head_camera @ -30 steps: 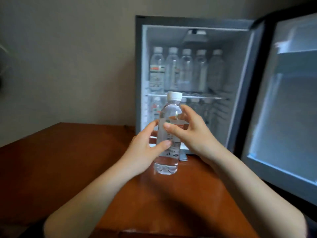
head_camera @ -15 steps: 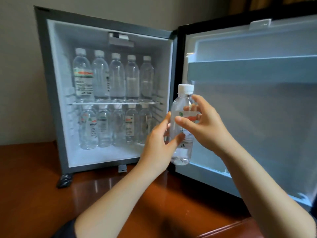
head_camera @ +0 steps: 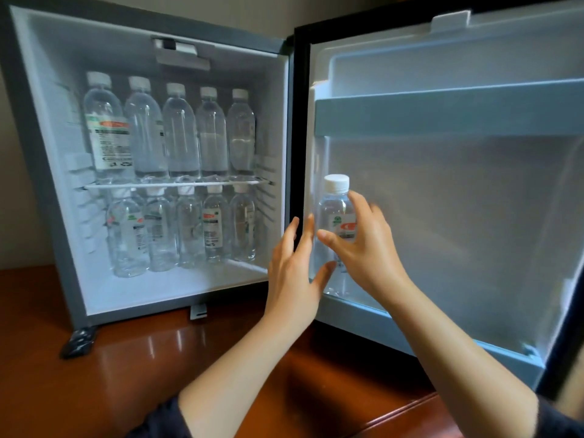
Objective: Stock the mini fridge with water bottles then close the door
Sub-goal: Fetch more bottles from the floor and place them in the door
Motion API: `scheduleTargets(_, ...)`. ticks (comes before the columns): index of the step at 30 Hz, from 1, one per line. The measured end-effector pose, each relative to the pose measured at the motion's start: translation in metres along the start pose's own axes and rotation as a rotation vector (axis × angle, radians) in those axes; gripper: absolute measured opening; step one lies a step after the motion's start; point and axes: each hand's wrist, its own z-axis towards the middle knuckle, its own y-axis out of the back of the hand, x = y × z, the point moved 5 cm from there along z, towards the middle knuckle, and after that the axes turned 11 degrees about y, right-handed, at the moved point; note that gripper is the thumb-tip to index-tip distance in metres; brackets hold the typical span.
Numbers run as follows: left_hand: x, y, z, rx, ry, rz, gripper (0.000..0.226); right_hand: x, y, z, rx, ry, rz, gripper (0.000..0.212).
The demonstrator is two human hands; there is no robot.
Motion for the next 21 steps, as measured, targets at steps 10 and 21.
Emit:
scheduleTargets(10, 0.013, -0.016, -0.012, -0.010, 0.013, -0.035, 0.078, -0.017, -0.014, -0.023, -0.086, -0.087, 0.060, 0.056)
scheduleTargets(21, 0.023, 0.033, -0.034, 0.081, 0.019, 0.027, 0.060, 0.012, -0.007, -0.045, -0.139, -0.013, -0.139, 0.036)
